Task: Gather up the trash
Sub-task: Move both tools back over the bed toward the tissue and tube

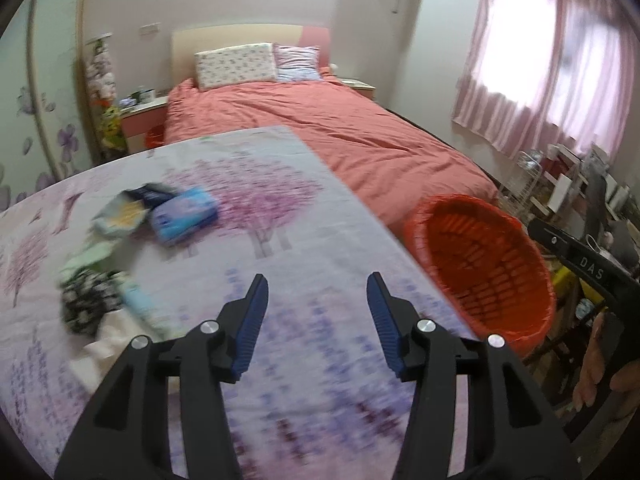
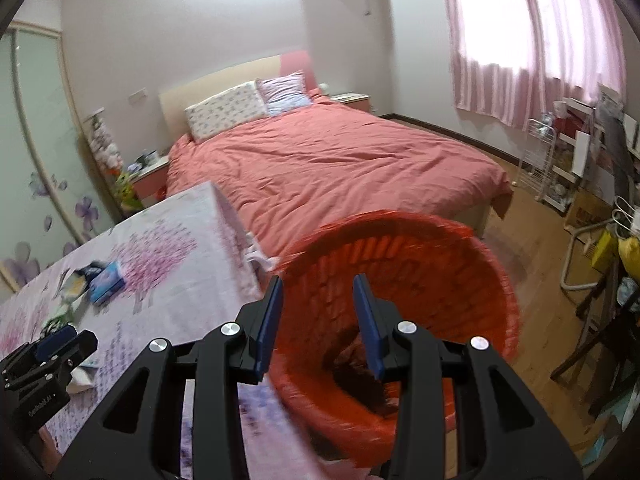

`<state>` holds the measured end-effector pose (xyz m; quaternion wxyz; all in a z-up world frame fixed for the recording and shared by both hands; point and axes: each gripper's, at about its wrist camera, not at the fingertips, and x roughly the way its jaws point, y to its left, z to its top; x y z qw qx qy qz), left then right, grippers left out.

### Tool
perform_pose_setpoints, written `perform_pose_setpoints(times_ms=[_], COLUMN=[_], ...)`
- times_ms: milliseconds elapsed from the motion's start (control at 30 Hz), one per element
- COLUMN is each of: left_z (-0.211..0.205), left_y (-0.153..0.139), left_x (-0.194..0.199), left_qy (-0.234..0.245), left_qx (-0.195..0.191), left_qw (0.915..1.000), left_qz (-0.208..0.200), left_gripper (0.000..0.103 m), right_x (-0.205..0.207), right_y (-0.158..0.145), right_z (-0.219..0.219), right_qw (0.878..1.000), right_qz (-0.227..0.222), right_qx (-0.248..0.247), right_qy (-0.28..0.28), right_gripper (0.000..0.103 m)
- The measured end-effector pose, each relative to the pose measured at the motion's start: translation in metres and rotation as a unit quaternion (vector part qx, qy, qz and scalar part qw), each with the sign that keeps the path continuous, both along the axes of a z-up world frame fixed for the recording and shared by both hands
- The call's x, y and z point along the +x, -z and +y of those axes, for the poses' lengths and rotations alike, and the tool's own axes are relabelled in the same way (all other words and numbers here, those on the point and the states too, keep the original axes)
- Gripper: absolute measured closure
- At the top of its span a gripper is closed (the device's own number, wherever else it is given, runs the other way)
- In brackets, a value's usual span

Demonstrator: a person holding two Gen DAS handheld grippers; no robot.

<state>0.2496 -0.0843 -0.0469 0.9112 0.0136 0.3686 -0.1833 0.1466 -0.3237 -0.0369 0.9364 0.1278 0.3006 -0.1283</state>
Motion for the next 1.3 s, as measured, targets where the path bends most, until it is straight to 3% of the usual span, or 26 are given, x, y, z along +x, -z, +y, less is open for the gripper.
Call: perform_pose_setpoints(times_ms=[133, 200, 267, 433, 633, 800, 1000, 1067, 1133, 1167, 1200, 1300], left_z=[0.042, 0.064, 0.082, 0.114, 0.124, 0.117, 0.112, 0.110, 0.109, 0.110, 0.111, 0.125], left_y=[0.000, 0.001, 0.003, 0.019, 0.037, 0.041, 0.049, 0.050, 0.050, 0.050, 0.050, 0.051], left_x=[-0.011, -0.018, -0.025, -0.028, -0.013, -0.002, 0.009, 0.009, 0.009, 0.008, 0.007, 0.003], left_qy=[-0.037, -0.061, -0.079, -0.111, -0.124, -0.122, -0.116, -0.107, -0.098, -0.095, -0.095, -0.098], left_qx=[0.000, 0.007, 0.011, 0.016, -0.012, -0.028, -0.043, -0.044, -0.045, -0.044, -0.036, -0.031], left_qw=[0.9993, 0.9979, 0.9964, 0.9937, 0.9915, 0.9909, 0.9904, 0.9917, 0.9926, 0.9931, 0.9936, 0.9934], left_qz=[-0.010, -0.021, -0.026, -0.003, 0.039, 0.048, 0.062, 0.056, 0.055, 0.053, 0.051, 0.050], left_gripper=[0.045, 0.042, 0.038, 0.037, 0.037, 0.037, 0.051, 0.070, 0.075, 0.090, 0.096, 0.095], right_x=[0.004, 0.004, 0.006, 0.014, 0.018, 0.018, 0.024, 0.025, 0.026, 0.027, 0.028, 0.033], right_y=[0.002, 0.005, 0.006, 0.012, 0.018, 0.022, 0.028, 0.030, 0.032, 0.032, 0.032, 0.033], right_z=[0.027, 0.044, 0.060, 0.097, 0.126, 0.143, 0.149, 0.151, 0.154, 0.156, 0.158, 0.168], right_qw=[1.000, 0.999, 0.998, 0.995, 0.990, 0.988, 0.988, 0.987, 0.987, 0.986, 0.986, 0.984], right_qz=[0.004, 0.006, 0.007, 0.019, 0.034, 0.041, 0.052, 0.055, 0.057, 0.058, 0.059, 0.058], right_qx=[0.004, 0.003, -0.002, -0.007, -0.012, -0.023, -0.026, -0.027, -0.029, -0.029, -0.029, -0.026], right_qy=[-0.029, -0.048, -0.062, -0.101, -0.134, -0.146, -0.146, -0.147, -0.150, -0.151, -0.154, -0.167], right_gripper=[0.066, 0.057, 0.056, 0.056, 0.056, 0.056, 0.056, 0.056, 0.056, 0.056, 0.056, 0.056])
